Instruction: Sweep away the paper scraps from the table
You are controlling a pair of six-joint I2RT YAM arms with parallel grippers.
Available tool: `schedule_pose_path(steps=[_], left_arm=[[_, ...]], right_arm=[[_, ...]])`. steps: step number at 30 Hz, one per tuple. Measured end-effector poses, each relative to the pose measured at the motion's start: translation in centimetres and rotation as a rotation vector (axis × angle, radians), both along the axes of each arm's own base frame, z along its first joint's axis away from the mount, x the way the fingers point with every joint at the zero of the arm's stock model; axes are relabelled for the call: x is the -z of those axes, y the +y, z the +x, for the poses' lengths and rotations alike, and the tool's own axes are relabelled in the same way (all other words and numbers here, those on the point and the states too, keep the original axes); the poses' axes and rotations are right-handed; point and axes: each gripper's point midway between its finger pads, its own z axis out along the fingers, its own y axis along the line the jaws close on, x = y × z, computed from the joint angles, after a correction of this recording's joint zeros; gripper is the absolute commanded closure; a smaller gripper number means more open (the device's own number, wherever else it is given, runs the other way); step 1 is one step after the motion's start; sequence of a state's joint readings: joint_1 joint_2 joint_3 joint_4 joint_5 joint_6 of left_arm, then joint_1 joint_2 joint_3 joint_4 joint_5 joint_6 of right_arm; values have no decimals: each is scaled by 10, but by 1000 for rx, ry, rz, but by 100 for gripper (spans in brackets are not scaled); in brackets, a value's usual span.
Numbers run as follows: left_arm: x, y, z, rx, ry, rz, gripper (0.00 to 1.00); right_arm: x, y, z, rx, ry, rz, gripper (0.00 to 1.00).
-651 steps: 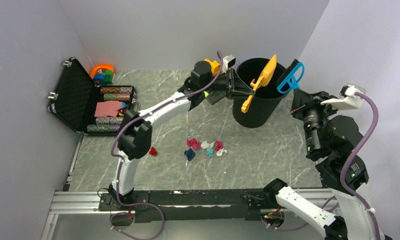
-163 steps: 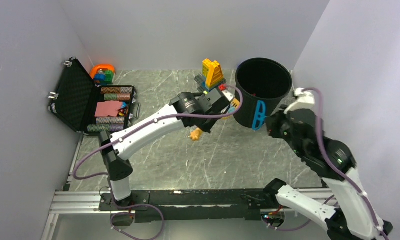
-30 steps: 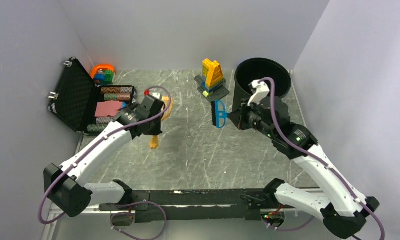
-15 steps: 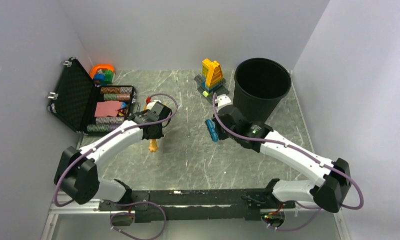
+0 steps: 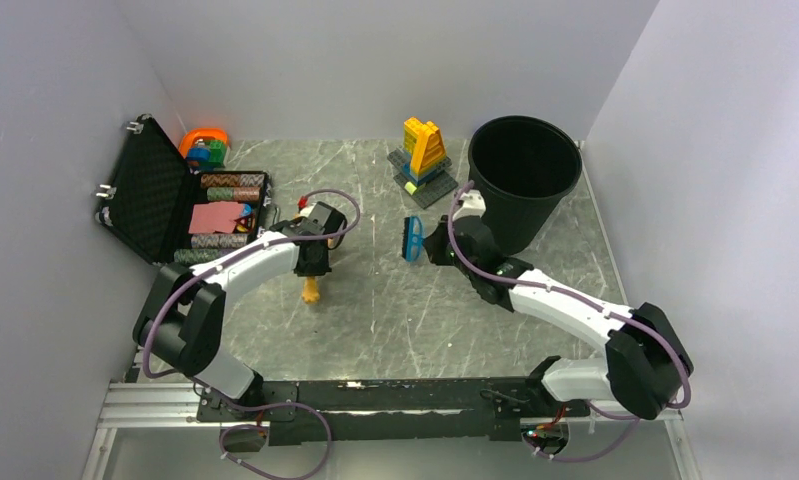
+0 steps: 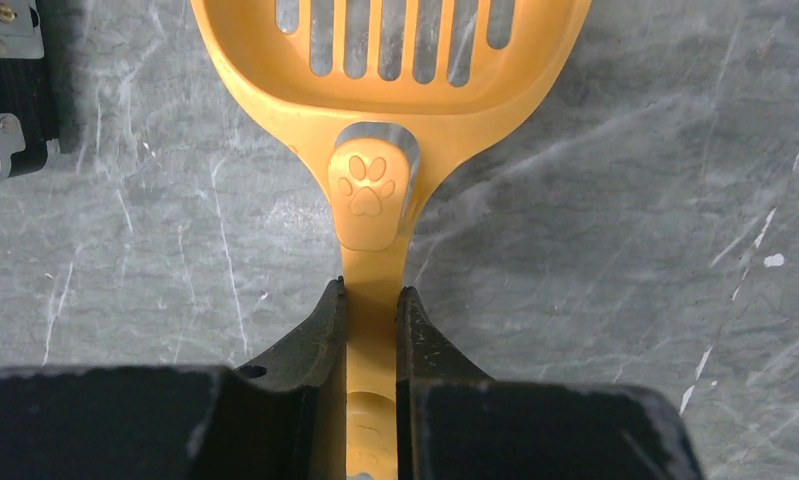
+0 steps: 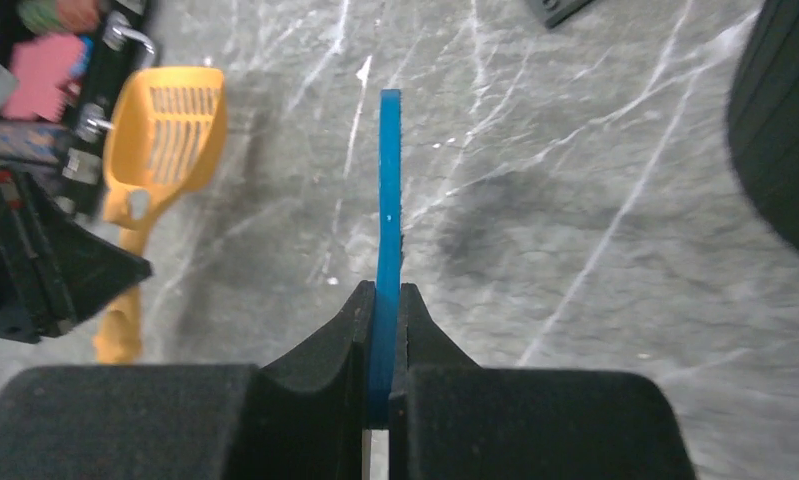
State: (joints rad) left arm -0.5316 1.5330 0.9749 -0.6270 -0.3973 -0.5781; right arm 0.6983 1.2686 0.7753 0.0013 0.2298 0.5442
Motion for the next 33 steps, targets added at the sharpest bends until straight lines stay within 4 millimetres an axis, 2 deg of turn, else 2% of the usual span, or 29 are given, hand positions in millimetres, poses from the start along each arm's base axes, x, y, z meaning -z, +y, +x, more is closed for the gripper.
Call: schedule_pose_path(steps=[1, 3, 4, 6, 7, 14, 21, 23, 26, 33], left_arm=[[0, 0, 2, -2, 0, -7, 97], [0, -1, 5, -1, -8, -22, 97], [0, -1, 7, -2, -11, -30, 96], [-1, -3, 9, 1, -16, -42, 96], [-1, -4, 9, 4, -17, -48, 96], [-1, -9, 12, 16, -23, -72, 93], [-2, -10, 13, 24, -26, -71, 89], [-2, -10, 13, 33, -25, -72, 79], [-1, -12, 13, 44, -27, -79, 56], [0, -13, 13, 62, -31, -81, 15]], right_arm=[[4, 2, 1, 16, -5, 44, 99], [11, 5, 0, 48, -9, 140, 80], [12, 7, 1, 63, -13, 187, 64], [10, 11, 3, 92, -15, 273, 8], [8, 13, 5, 116, -17, 329, 1], [3, -2, 5, 260, 10, 457, 0], [-32, -41, -6, 351, -78, 418, 0], [-36, -51, -10, 365, -94, 377, 0], [-41, -64, -17, 369, -116, 330, 0], [-65, -75, -30, 322, -188, 311, 0]])
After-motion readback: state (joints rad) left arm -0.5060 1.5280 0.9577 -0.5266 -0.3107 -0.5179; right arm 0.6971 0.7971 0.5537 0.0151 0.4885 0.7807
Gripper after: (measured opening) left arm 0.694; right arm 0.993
